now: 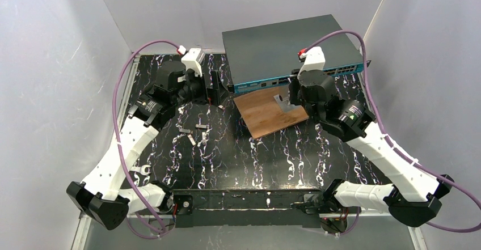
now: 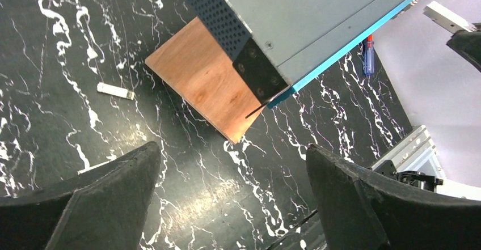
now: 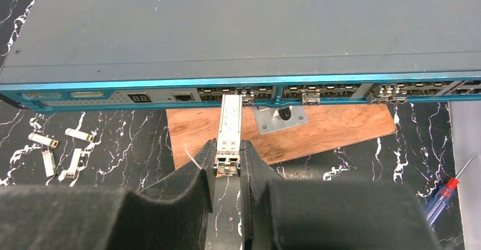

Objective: Insert the plug into the switch port
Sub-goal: Pick up the plug from the center of the board.

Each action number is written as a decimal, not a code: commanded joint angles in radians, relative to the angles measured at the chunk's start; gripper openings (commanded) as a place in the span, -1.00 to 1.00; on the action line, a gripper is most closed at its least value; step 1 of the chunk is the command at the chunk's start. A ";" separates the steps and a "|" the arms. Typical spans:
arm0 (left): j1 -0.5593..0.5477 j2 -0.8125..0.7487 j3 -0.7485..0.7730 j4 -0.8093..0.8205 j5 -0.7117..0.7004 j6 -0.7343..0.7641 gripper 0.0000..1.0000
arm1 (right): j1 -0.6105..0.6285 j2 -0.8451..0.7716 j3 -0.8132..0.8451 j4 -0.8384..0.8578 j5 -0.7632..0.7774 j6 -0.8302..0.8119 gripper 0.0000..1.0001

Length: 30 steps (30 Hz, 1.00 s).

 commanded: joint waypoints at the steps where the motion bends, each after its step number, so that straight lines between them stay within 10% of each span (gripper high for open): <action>1: 0.003 0.023 0.068 -0.002 0.041 0.127 0.96 | -0.040 -0.001 0.004 0.041 -0.081 -0.004 -0.97; 30: 0.004 0.171 0.202 -0.087 0.188 0.328 0.93 | -0.088 -0.123 -0.200 0.242 -0.211 -0.134 -0.97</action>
